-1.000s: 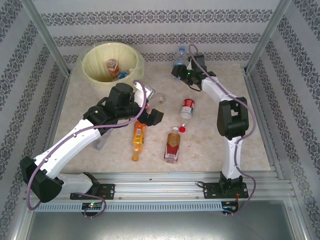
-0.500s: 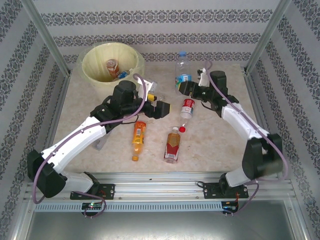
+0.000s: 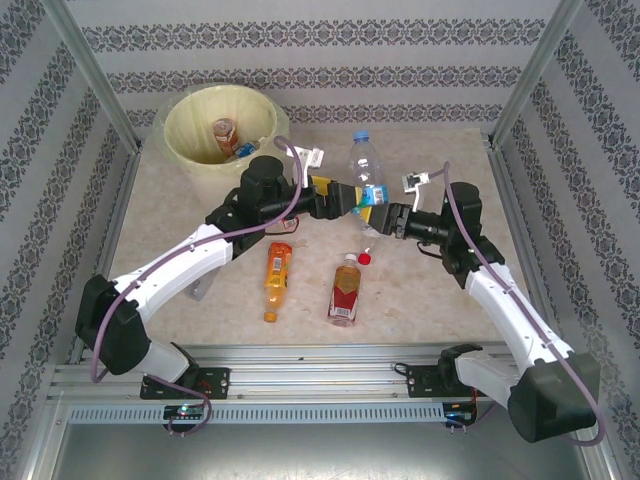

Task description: Put the plastic bottles in the bin

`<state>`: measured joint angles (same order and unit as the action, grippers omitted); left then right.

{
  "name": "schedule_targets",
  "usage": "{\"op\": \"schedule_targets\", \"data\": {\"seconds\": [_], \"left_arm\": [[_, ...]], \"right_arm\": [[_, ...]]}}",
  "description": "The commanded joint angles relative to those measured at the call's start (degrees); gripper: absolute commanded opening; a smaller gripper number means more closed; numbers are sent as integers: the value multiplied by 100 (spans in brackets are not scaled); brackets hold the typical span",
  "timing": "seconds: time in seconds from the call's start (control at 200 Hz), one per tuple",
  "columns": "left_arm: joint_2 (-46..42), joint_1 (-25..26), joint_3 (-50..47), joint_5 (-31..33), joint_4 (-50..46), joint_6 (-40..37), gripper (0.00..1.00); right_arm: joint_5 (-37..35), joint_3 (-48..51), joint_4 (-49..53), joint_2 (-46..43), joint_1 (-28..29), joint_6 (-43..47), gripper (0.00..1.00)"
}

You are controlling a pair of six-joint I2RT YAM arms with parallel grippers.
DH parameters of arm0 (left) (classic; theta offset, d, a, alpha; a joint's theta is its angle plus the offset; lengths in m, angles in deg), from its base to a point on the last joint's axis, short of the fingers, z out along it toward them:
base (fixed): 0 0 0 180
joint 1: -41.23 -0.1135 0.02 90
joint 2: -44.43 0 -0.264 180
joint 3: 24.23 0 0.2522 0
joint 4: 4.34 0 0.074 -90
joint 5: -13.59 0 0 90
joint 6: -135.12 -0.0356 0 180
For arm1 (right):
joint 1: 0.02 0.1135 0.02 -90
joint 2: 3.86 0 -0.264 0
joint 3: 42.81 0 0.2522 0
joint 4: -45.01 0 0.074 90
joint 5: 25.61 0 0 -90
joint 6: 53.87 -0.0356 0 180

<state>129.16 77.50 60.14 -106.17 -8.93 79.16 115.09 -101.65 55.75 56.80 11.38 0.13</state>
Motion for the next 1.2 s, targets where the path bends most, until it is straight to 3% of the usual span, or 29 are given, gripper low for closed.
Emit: {"op": "schedule_targets", "data": {"seconds": [0.0,0.35,0.58,0.744,1.029,1.194], "left_arm": [[84,-50,24,-192,649,340,100],[299,-50,31,-611,1111,701,100],[298,-50,58,-754,1105,745,78],[293,-49,77,-795,1070,719,73],[130,-89,126,-666,750,500,65],[5,-262,364,-545,171,191,65]], "right_arm": [[383,137,-378,-227,73,-175,62],[286,122,-351,-160,432,-81,62],[128,123,-155,-86,537,98,62],[-5,114,10,-76,602,255,63],[-162,57,255,-348,642,382,89],[-237,26,545,-732,644,463,94]]}}
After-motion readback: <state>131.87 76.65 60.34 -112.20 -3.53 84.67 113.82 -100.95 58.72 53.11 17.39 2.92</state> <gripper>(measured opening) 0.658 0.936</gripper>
